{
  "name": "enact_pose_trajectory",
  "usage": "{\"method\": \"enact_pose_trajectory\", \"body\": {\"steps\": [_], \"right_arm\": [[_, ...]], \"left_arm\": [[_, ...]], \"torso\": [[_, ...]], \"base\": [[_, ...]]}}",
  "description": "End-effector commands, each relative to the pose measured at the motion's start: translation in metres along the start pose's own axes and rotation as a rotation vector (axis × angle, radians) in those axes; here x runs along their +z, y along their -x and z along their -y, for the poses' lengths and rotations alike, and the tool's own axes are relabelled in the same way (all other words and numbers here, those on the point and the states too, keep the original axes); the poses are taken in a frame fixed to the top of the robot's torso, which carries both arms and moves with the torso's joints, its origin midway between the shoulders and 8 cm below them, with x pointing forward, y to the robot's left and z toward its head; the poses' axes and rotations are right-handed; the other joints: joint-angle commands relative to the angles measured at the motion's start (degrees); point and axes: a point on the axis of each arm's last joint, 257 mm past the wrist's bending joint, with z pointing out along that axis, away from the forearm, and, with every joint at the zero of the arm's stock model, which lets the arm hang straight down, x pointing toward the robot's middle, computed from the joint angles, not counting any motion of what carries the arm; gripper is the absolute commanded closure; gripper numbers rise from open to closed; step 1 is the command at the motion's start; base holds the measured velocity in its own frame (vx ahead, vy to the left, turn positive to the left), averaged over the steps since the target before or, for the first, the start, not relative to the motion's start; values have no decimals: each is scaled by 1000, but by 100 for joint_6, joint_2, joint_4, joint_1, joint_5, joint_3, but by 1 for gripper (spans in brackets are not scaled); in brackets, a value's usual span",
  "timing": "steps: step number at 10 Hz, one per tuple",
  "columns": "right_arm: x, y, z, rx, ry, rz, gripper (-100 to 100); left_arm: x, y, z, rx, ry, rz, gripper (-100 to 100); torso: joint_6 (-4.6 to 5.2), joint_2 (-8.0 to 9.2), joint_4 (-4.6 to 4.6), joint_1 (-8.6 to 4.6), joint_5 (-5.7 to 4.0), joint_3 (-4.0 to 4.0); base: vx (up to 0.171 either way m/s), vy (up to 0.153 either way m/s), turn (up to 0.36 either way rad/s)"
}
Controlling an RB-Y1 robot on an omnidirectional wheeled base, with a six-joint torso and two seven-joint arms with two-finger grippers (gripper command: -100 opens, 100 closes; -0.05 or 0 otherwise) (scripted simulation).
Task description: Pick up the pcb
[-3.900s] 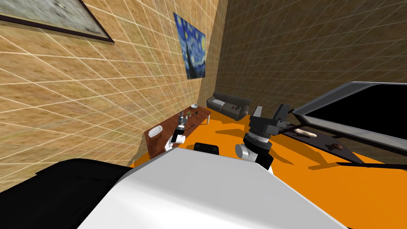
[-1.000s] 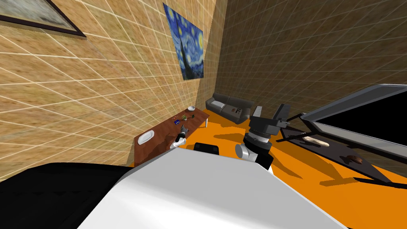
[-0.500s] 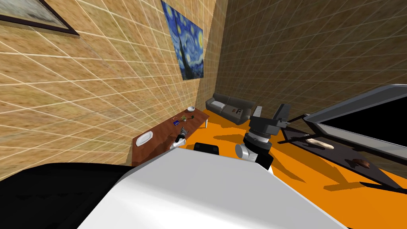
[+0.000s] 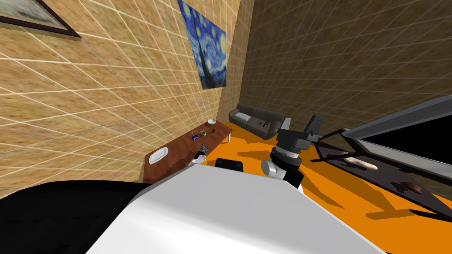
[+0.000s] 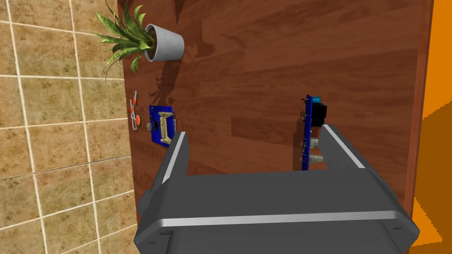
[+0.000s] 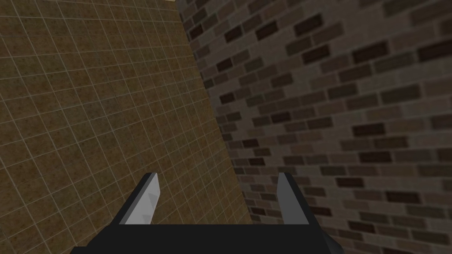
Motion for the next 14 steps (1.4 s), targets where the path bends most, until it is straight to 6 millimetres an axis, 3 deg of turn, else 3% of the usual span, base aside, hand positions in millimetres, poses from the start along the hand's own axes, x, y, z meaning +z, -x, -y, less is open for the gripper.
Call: {"method": "enact_pose_trajectory", "body": {"steps": [1, 5, 7, 9, 10, 11, 12, 14], "right_arm": [[0, 0, 0, 0, 0, 0, 0], [0, 0, 0, 0, 0, 0, 0], [0, 0, 0, 0, 0, 0, 0], [0, 0, 0, 0, 0, 0, 0], [0, 0, 0, 0, 0, 0, 0], [0, 0, 0, 0, 0, 0, 0], [0, 0, 0, 0, 0, 0, 0], [0, 0, 0, 0, 0, 0, 0]], "left_arm": [[1, 7, -8, 0, 19, 15, -100], [-5, 45, -45, -6, 126, 102, -100], [-5, 45, -45, -6, 126, 102, -100], [-19, 72, -81, -12, 209, 160, -100], [-14, 68, -66, -8, 182, 144, -100], [-15, 70, -68, -9, 189, 148, 0], [-21, 68, -81, -7, 188, 145, -100], [-29, 67, -99, -4, 189, 143, -100]], "torso": [[0, 0, 0, 0, 0, 0], [-1, -7, -2, 3, 1, -4], [0, 1, 0, 7, 1, 0], [-1, 13, 3, 10, 2, 8], [-1, 6, 1, 12, 2, 3], [0, 13, 3, 8, 2, 7], [0, 21, 4, 5, 1, 12], [0, -9, -1, 26, 5, -5]], "base": [[42, -4, 7], [77, 0, 19], [34, 10, 0], [50, 18, 16], [29, 9, 5], [0, 0, 0], [57, 34, 29], [117, 85, 19]]}}
